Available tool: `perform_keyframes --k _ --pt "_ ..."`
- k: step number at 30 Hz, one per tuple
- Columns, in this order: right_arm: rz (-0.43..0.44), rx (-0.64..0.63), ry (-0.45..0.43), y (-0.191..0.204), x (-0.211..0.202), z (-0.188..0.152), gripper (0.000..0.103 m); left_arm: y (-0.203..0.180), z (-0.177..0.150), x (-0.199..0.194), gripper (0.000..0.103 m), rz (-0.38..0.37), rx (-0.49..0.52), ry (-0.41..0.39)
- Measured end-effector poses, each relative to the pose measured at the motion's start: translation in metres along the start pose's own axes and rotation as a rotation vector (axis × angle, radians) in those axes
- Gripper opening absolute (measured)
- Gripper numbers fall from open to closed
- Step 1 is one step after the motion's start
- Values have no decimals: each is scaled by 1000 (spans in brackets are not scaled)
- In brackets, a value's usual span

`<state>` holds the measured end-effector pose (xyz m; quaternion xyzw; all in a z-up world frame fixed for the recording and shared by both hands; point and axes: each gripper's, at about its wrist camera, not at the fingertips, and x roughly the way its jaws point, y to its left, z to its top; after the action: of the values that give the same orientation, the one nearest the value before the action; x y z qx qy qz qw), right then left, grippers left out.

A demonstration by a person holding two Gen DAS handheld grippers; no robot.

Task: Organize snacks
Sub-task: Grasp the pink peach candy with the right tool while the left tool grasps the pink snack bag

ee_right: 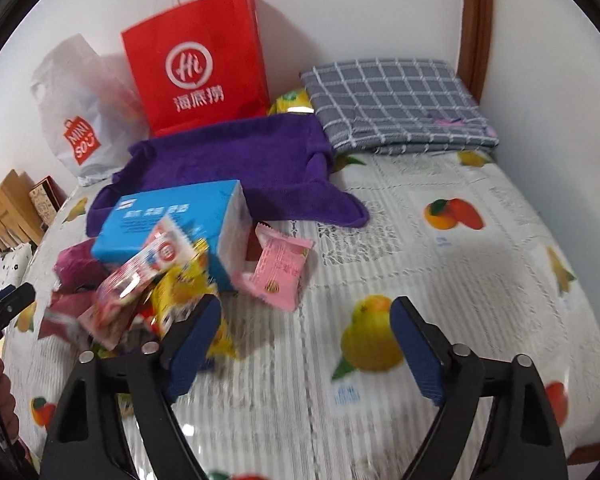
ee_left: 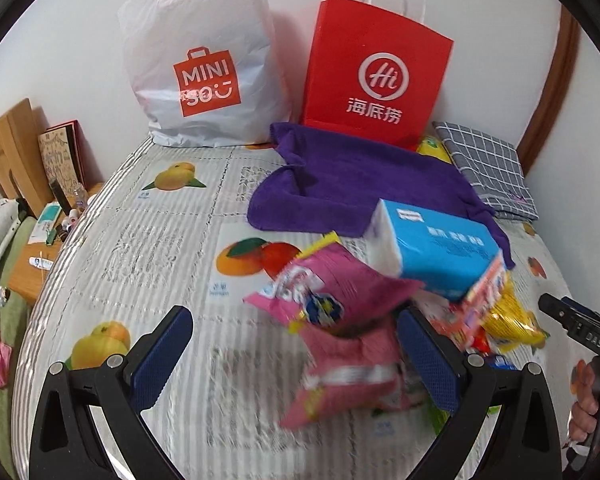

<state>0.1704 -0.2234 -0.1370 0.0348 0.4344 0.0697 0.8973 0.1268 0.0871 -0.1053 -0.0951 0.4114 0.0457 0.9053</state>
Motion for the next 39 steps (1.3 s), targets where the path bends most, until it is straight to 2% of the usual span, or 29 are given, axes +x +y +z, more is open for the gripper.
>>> perform_keyframes --k 7,9,16,17,18,20,24,29,34,39 --pt "33 13 49 4 44 20 74 6 13 18 103 -27 7 8" --pt "26 -10 67 4 54 24 68 4 16 21 103 -50 14 13" --pt "84 -39 132 4 74 21 61 -10 21 39 103 -62 63 46" --pt "82 -50 138 6 76 21 54 -11 22 43 103 -63 64 55" --pt "79 -64 145 7 78 21 43 -12 23 47 103 -62 63 64" --pt "80 -101 146 11 79 21 38 -12 25 54 103 -58 62 80" --pt "33 -156 116 14 77 24 38 -12 30 64 102 -105 54 97" --pt "41 -137 81 8 84 25 37 -9 26 69 87 -199 54 96" --pt "17 -164 33 11 83 22 37 -6 23 64 71 -227 48 78" --pt "5 -190 10 15 82 18 37 -1 23 63 67 -233 29 77"
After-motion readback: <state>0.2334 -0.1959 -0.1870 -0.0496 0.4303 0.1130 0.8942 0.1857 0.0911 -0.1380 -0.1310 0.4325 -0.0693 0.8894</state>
